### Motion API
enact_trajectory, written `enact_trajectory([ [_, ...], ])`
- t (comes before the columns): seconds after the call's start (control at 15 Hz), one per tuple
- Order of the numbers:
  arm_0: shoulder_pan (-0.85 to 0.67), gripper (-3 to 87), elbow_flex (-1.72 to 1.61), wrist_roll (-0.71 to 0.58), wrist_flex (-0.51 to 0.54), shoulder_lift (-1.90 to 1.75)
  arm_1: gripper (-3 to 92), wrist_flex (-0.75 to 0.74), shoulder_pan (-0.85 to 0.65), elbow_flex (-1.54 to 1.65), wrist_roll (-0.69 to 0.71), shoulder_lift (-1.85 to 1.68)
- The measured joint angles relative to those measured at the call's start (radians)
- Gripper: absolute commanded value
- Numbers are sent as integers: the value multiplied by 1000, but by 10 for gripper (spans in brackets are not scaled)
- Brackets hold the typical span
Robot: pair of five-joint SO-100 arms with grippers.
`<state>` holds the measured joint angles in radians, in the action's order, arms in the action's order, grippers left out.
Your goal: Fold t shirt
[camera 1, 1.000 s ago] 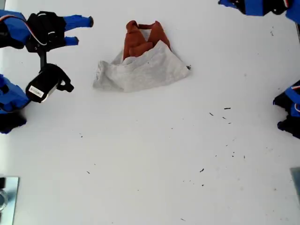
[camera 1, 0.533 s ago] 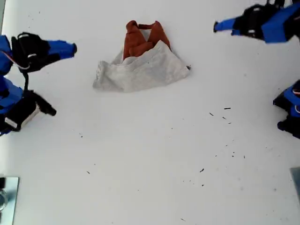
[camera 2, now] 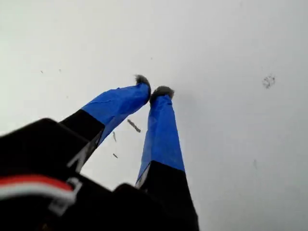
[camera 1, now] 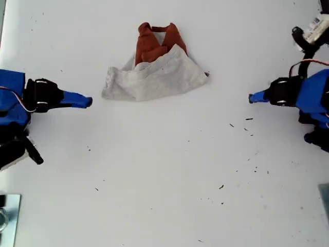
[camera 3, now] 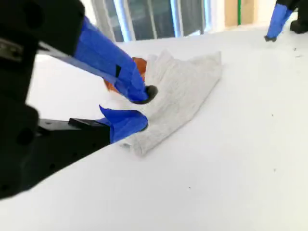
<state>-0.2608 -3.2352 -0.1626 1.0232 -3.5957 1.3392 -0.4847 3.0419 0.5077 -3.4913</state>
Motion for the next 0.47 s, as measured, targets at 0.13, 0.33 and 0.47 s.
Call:
enact_trajectory([
  [0.13, 2, 58, 0, -23, 0, 0, 38, 6, 18, 0, 270, -2],
  [0.33, 6, 58, 0, -26, 0, 0, 38, 9, 14, 0, 298, -2],
  [0.47, 6, 58, 0, -26, 0, 0, 38, 9, 14, 0, 299, -2],
])
